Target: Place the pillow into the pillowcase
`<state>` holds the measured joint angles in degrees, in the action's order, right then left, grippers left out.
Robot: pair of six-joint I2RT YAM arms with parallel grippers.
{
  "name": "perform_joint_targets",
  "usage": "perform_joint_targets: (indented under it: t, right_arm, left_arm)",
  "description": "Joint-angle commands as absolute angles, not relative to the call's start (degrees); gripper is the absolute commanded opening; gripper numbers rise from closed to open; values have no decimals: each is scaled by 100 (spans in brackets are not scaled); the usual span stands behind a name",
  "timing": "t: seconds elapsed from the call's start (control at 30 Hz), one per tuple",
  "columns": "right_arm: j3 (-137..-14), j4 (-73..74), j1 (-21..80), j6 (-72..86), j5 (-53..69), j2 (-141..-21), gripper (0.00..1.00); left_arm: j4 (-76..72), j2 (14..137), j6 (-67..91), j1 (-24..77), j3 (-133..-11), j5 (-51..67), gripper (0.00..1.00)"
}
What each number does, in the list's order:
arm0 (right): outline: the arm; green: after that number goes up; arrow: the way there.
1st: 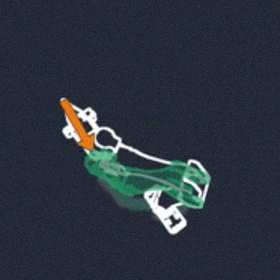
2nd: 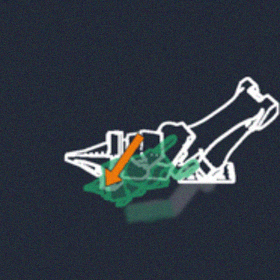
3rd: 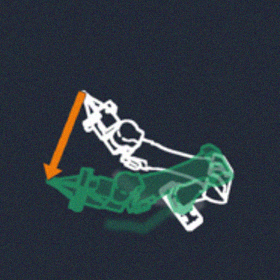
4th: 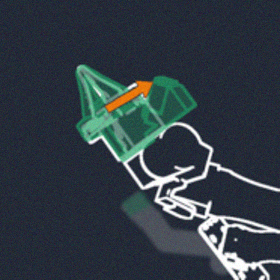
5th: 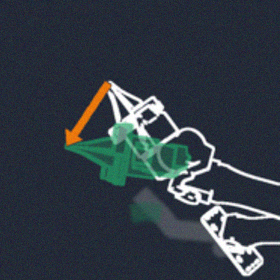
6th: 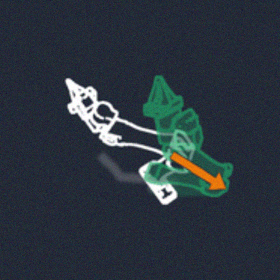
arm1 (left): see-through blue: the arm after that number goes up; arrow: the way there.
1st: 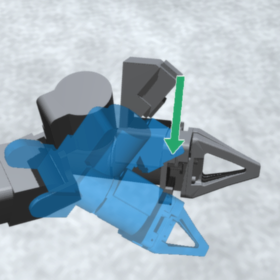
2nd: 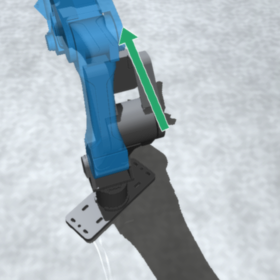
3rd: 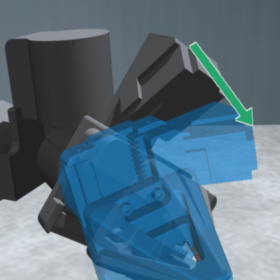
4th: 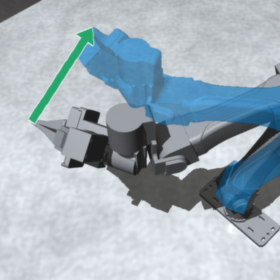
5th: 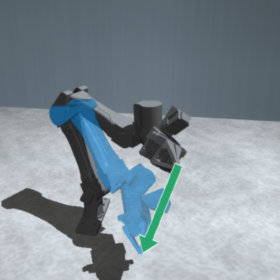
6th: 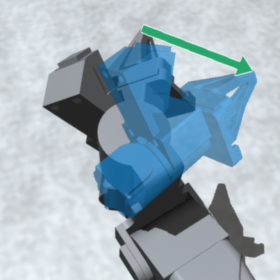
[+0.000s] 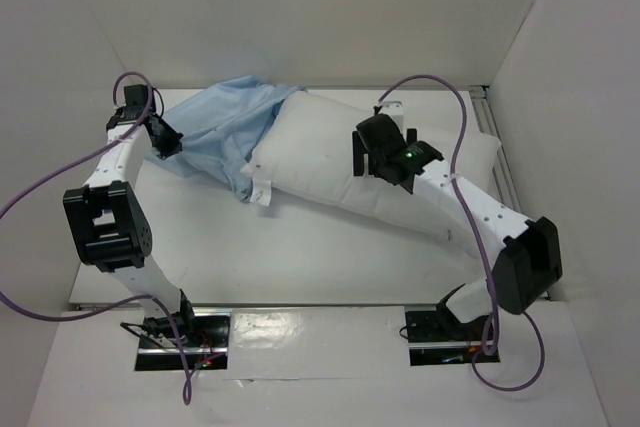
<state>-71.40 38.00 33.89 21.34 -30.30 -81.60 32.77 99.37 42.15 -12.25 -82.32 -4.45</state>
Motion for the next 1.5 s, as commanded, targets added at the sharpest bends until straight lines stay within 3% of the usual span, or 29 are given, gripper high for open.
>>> perform_joint_targets:
  t: [0.0, 0.03, 0.07, 0.1, 0.13, 0.17, 0.2, 0.4, 0.53, 0.57, 0.67, 0.8, 0.83, 0.9, 1.03, 1.1, 1.2, 1.27, 1.47]
  right_arm:
    - [-7339, 3183, 3139, 2135, -2384, -8874, 100]
    - [-7217, 2999, 3068, 2197, -2277, -8990, 98]
    - [-7120, 2910, 2989, 2197, -2224, -9078, 90]
    - [-6902, 2909, 2988, 2380, -2345, -9079, 43]
    - [-6769, 2909, 2988, 2478, -2347, -9079, 43]
    - [-6620, 2979, 2988, 2583, -2573, -8949, 0]
    - [-6288, 3093, 2988, 2862, -2732, -8599, 0]
    - [-5582, 4568, 3672, 3945, -3305, -6824, 0]
    - [-5528, 5229, 4262, 4509, -3366, -6356, 0]
    - [-5702, 5360, 4385, 4509, -3366, -6355, 12]
    - [-6360, 5361, 4552, 4176, -3568, -6196, 69]
    - [-7346, 4468, 4605, 3157, -3350, -6520, 97]
    - [-7556, 4352, 4605, 2990, -3288, -6983, 98]
    - [-8215, 4132, 4605, 2533, -3130, -7556, 98]
    - [-9113, 3806, 4605, 2058, -2963, -8901, 98]
    - [-9551, 3674, 4474, 1917, -2717, -9482, 92]
    - [-9895, 3384, 4193, 1680, -1927, -9999, 92]
    - [-10080, 3392, 4078, 1565, -1478, -10264, 97]
    - [-9775, 3657, 3920, 1625, -1705, -10775, 99]
  left_arm:
    - [3305, 9932, 4131, -1248, -8349, -580, 0]
    - [3305, 9932, 4131, -1248, -8350, -580, 0]
    - [3357, 9932, 4131, -1248, -8402, -580, 0]
    - [3357, 9932, 4131, -1248, -8472, -580, 0]
    - [3410, 9932, 4079, -1248, -8473, -580, 0]
    - [3410, 9932, 4078, -1300, -8551, -580, 0]
    - [3410, 9932, 4026, -1301, -8630, -580, 0]
    - [3577, 10204, 4025, -1301, -8974, -633, 0]
    - [3577, 10257, 4025, -1301, -8921, -633, 0]
    - [3577, 10187, 4025, -1301, -8860, -633, 0]
    - [3577, 10134, 3964, -1301, -8859, -685, 0]
    - [3665, 10134, 3657, -1362, -9096, -177, 47]
    - [3665, 10082, 3595, -1362, -9097, -2, 68]
    - [3665, 9863, 3455, -1214, -9097, 0, 79]
    - [3578, 9511, 3121, -660, -8825, -431, 69]
    - [3577, 9457, 2937, -352, -8693, -247, 68]
    - [3577, 9939, 2874, -106, -8613, -97, 76]
    - [3691, 10220, 2874, 17, -8675, -253, 79]
    - [3639, 10547, 3269, 149, -8359, -887, 86]
